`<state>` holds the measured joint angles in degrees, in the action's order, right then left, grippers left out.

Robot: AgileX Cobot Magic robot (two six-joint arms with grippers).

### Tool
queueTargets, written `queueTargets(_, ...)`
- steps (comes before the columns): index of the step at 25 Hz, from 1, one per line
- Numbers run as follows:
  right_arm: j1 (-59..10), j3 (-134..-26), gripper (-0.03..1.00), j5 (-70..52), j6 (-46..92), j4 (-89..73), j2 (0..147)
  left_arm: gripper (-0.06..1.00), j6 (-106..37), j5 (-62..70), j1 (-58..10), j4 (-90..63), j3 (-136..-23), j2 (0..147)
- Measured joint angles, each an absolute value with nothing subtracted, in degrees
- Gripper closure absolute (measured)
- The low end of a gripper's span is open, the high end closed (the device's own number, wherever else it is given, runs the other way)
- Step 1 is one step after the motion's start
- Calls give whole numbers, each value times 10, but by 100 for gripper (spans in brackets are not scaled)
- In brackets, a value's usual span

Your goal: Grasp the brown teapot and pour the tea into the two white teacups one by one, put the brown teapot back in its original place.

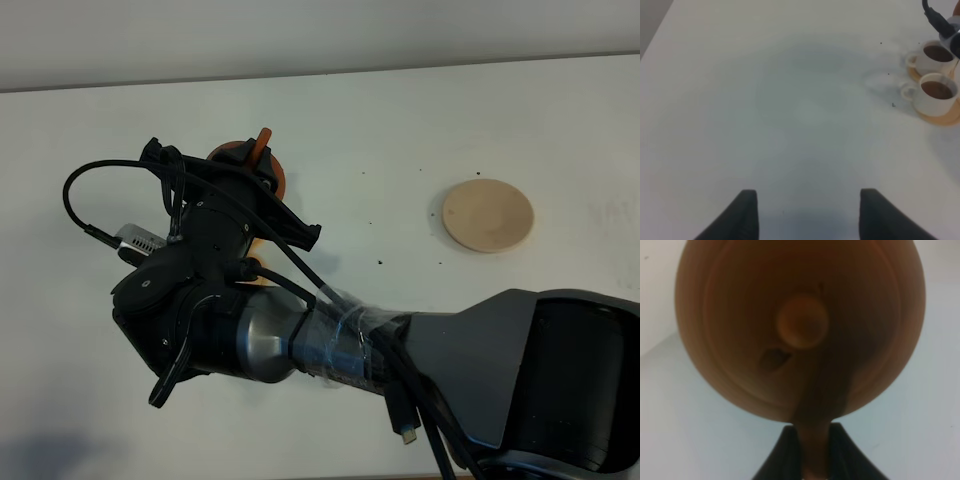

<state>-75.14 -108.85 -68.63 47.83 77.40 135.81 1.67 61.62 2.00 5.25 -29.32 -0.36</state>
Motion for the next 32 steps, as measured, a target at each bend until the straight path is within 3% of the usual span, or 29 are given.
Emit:
queueTargets(14,-747,-1089,88,-668,440,716,1358,49,17,616,20,53,-293,-4)
queueTargets(32,-680,-1089,88,-693,331,439,1285,49,17,616,20,53,-293,-4)
